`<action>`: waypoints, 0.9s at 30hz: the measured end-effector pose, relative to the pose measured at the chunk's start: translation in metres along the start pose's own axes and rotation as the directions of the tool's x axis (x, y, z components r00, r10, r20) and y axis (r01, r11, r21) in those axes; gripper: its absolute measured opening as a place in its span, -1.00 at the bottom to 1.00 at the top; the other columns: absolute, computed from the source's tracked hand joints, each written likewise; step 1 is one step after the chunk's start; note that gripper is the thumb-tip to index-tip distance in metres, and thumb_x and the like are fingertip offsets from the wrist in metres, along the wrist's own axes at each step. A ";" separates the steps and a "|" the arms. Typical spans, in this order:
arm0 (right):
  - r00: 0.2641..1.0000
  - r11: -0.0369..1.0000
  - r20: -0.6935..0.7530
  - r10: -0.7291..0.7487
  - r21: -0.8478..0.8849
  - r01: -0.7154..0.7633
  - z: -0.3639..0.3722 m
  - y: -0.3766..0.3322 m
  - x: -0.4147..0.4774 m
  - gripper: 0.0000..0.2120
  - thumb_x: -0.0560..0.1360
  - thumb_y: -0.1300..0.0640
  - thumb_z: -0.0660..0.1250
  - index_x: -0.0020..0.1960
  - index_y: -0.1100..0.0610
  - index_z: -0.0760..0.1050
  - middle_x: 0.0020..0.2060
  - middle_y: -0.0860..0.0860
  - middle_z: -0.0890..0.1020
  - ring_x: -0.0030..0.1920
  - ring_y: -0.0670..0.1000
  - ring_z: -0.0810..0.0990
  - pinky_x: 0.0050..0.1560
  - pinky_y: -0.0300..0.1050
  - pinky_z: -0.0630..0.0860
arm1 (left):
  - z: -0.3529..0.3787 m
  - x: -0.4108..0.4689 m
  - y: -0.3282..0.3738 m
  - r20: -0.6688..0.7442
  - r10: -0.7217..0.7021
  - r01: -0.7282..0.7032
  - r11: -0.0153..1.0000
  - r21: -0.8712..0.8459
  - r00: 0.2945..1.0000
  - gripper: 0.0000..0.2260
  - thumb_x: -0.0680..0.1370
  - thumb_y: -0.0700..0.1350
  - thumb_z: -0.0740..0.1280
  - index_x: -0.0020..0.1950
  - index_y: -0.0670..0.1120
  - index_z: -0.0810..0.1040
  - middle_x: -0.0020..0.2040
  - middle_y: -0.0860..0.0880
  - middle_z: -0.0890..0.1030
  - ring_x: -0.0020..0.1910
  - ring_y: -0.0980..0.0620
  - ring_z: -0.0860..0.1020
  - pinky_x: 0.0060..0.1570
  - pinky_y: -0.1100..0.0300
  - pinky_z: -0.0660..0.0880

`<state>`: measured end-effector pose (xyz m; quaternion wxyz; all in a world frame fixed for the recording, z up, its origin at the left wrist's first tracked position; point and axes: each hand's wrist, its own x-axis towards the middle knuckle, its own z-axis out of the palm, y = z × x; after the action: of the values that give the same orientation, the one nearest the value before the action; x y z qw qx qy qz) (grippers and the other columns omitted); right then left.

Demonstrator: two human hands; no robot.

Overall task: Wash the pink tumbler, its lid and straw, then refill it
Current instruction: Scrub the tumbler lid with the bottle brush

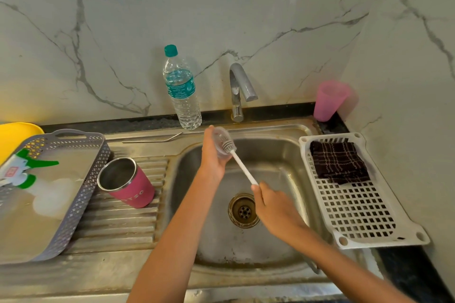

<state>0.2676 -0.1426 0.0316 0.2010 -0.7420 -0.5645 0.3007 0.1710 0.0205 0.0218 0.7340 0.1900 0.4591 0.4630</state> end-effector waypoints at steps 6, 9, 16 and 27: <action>0.999 0.998 -0.032 0.003 -0.065 -0.005 -0.017 0.007 0.004 -0.67 0.66 -0.10 -0.08 -0.13 0.01 0.34 -0.43 -0.05 0.46 -0.48 -0.08 0.40 -0.46 -0.15 0.37 | 0.001 -0.008 -0.003 0.098 -0.041 0.029 0.991 0.127 0.994 -0.76 0.57 0.07 0.31 0.10 -0.08 0.50 -0.02 -0.13 0.56 -0.04 -0.05 0.56 -0.04 0.05 0.55; 0.999 0.986 -0.044 -0.006 -0.165 -0.002 -0.023 0.014 -0.004 -0.66 0.65 -0.11 -0.09 -0.06 0.02 0.37 -0.43 -0.04 0.48 -0.48 -0.06 0.44 -0.39 -0.08 0.49 | -0.004 -0.005 0.005 0.127 -0.013 -0.011 0.982 0.188 0.992 -0.71 0.57 0.04 0.31 0.21 -0.09 0.47 0.03 -0.13 0.53 -0.04 -0.03 0.56 -0.16 0.10 0.57; 0.997 0.958 -0.053 -0.062 -0.283 0.045 -0.050 0.016 -0.001 -0.68 0.66 -0.06 -0.06 0.05 0.03 0.43 -0.45 -0.08 0.45 -0.52 -0.15 0.37 -0.53 -0.30 0.23 | -0.014 -0.009 -0.007 0.165 -0.023 -0.036 0.937 0.347 0.986 -0.79 0.59 0.06 0.27 0.11 -0.04 0.53 0.07 -0.13 0.57 0.05 -0.05 0.55 0.02 0.03 0.53; 0.994 0.952 -0.054 -0.095 -0.295 0.075 -0.053 0.012 0.005 -0.69 0.66 -0.07 -0.05 -0.03 0.00 0.42 -0.46 -0.08 0.43 -0.51 -0.13 0.37 -0.50 -0.27 0.22 | -0.024 -0.009 0.006 0.168 0.030 -0.092 0.921 0.377 0.985 -0.74 0.57 0.06 0.31 0.18 -0.04 0.54 0.14 -0.14 0.56 0.11 -0.09 0.55 0.08 -0.02 0.57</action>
<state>0.3126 -0.1385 0.0621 0.1206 -0.7483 -0.6271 0.1796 0.1462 0.0123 0.0185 0.7020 0.3806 0.4746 0.3702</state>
